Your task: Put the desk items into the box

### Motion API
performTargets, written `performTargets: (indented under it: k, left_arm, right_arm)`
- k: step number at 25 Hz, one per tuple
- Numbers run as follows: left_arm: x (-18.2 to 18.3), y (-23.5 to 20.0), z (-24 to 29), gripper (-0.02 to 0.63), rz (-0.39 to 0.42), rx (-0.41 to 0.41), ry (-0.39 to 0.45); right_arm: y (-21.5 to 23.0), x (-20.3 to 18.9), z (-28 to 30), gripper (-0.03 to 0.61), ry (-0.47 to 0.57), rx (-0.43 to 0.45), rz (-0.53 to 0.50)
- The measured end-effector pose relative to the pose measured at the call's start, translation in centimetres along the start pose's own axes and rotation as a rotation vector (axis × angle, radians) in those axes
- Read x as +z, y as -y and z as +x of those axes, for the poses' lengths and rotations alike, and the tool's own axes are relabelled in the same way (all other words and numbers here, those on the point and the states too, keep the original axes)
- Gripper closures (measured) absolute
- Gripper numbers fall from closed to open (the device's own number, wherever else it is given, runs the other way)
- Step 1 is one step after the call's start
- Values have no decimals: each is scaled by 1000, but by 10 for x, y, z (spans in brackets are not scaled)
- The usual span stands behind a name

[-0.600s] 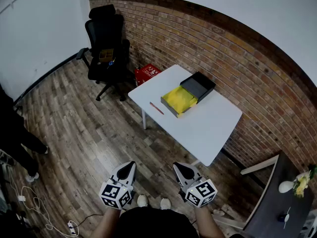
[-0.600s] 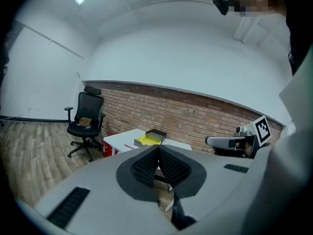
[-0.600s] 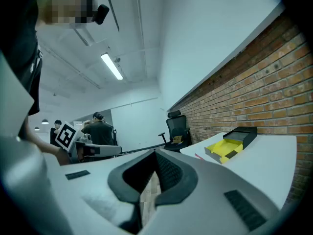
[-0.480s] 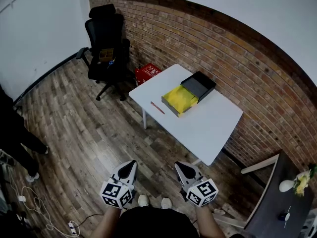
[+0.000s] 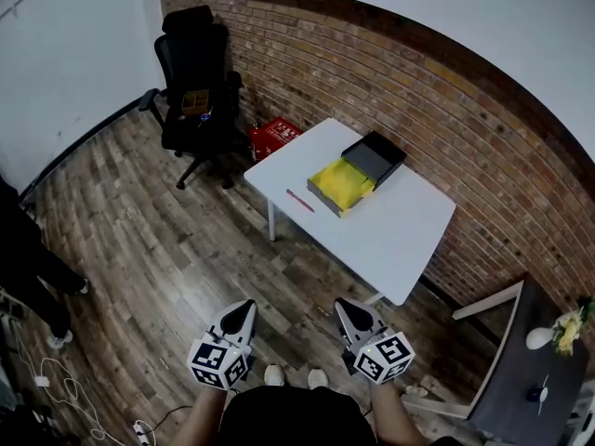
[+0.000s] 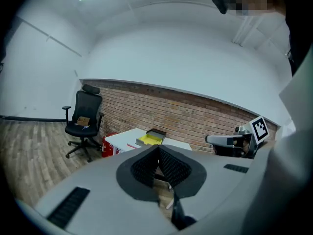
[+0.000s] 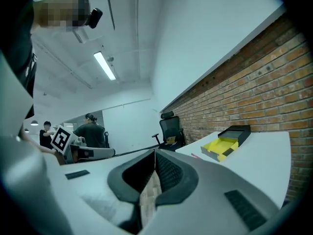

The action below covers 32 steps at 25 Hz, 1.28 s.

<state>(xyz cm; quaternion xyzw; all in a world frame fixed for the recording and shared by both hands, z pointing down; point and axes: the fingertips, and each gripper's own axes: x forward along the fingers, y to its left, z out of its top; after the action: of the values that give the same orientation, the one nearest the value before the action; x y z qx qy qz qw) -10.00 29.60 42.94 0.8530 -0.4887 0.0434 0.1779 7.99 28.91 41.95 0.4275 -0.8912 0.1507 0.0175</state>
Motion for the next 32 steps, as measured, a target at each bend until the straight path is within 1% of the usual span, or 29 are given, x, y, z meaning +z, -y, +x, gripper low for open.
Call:
performTargets:
  k: [10, 20, 28, 32]
  left_arm:
    - [-2, -33, -12, 600, -6, -24, -11]
    - [-13, -49, -12, 600, -28, -32, -39]
    - [-10, -55, 13, 600, -24, -34, -50]
    - [-6, -61, 38, 600, -21, -31, -62]
  right_arm:
    - [-16, 0, 19, 557, 7, -29, 12]
    - [-24, -2, 35, 557, -8, -20, 11]
    - [-5, -1, 54, 557, -19, -15, 16]
    - [17, 1, 71, 557, -24, -9, 32]
